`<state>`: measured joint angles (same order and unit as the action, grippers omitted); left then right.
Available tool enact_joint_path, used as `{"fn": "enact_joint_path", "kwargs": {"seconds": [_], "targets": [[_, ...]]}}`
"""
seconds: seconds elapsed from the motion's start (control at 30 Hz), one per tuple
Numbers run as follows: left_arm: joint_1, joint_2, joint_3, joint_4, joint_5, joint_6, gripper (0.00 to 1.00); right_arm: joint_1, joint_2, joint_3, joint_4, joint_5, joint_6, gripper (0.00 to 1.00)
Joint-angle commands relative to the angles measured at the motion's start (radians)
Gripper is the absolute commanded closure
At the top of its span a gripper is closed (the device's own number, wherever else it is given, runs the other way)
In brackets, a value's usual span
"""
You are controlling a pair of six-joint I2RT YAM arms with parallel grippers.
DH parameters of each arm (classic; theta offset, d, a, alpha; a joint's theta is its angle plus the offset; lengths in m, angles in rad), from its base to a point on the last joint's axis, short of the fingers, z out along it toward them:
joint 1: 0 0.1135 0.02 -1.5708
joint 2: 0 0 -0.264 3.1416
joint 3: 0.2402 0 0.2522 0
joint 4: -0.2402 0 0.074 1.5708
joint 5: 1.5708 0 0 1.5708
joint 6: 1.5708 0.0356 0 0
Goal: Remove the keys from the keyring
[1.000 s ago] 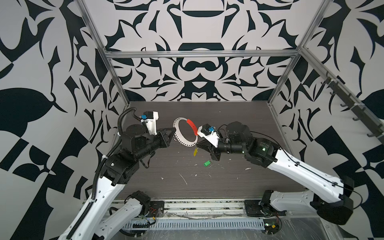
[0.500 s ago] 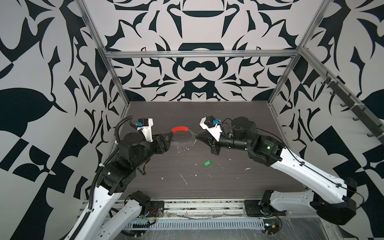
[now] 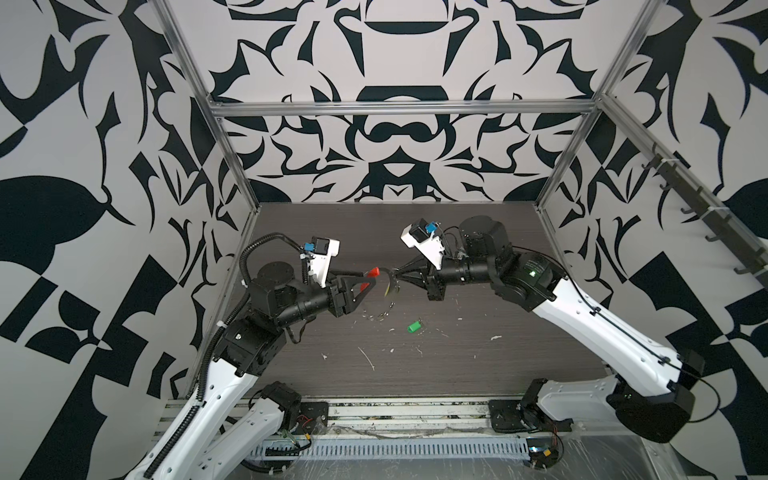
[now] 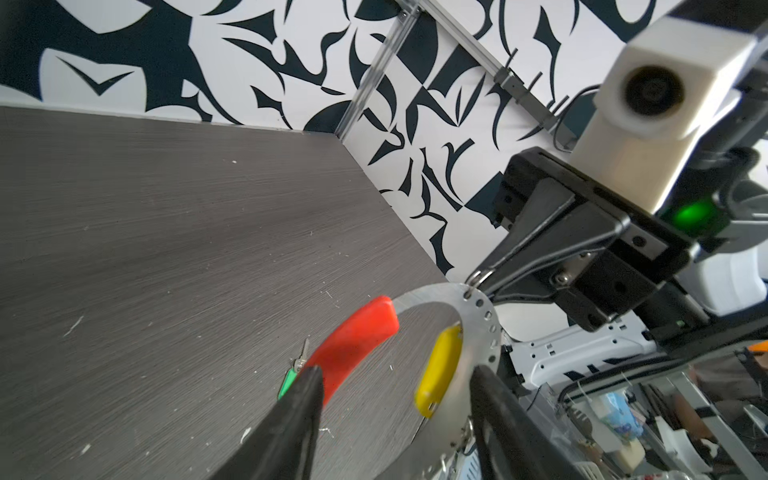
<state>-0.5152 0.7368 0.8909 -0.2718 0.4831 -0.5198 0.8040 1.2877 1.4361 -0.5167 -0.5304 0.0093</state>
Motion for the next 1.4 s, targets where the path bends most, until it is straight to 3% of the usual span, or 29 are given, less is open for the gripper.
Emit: {"fn": "enact_joint_path", "kwargs": {"seconds": [0.0, 0.3, 0.37, 0.8, 0.97, 1.17, 1.37], "targets": [[0.003, 0.008, -0.014, 0.11, 0.111, -0.005, 0.56, 0.001, -0.003, 0.05, -0.012, -0.062, 0.034, 1.0], [0.003, 0.051, -0.034, 0.285, 0.272, -0.014, 0.61, 0.006, 0.016, 0.05, -0.042, -0.116, 0.064, 1.0], [0.003, 0.08, -0.024, 0.296, 0.299, -0.021, 0.67, 0.01, 0.017, 0.049, -0.036, -0.123, 0.069, 1.0], [0.001, 0.128, -0.021, 0.31, 0.333, -0.023, 0.7, 0.021, 0.02, 0.053, -0.022, -0.127, 0.075, 1.0], [0.001, 0.101, -0.029, 0.266, 0.275, -0.009, 0.55, 0.021, 0.012, 0.05, -0.013, -0.097, 0.096, 1.0], [-0.004, 0.068, -0.023, 0.189, 0.222, 0.007, 0.55, 0.024, 0.027, 0.081, -0.067, -0.046, 0.133, 1.0], [-0.115, 0.028, -0.02, 0.043, -0.024, 0.1, 0.37, 0.04, 0.051, 0.122, -0.109, 0.067, 0.24, 1.0]]}}
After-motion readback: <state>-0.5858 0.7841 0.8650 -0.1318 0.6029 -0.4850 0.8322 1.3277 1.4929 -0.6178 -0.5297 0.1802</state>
